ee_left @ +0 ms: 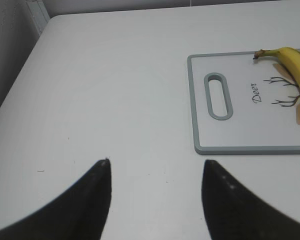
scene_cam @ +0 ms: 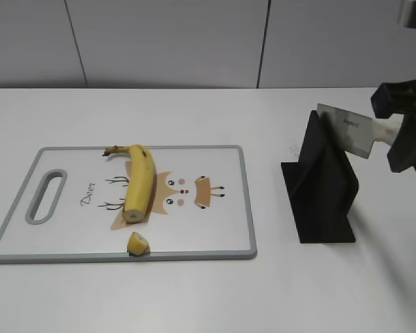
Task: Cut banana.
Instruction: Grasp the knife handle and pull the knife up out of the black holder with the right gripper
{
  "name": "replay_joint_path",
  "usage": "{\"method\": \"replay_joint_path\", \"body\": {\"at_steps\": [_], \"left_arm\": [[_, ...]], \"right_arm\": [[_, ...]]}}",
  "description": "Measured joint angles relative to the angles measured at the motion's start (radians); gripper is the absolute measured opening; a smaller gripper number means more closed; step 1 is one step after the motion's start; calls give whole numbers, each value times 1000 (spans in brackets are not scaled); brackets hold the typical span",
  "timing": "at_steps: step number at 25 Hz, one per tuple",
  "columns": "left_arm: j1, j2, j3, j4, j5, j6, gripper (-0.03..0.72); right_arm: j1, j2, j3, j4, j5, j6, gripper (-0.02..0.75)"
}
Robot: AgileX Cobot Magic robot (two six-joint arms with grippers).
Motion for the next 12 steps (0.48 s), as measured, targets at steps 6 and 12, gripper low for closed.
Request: {"method": "replay_joint_path", "body": {"at_steps": [6,12], "left_arm": [[0,0,0,-1,0,0,553],[0,0,0,-3,0,0,553]], "right_arm": [[0,-18,-20,-19,2,1,174],[0,-18,-106,-64,7,1,174]]}}
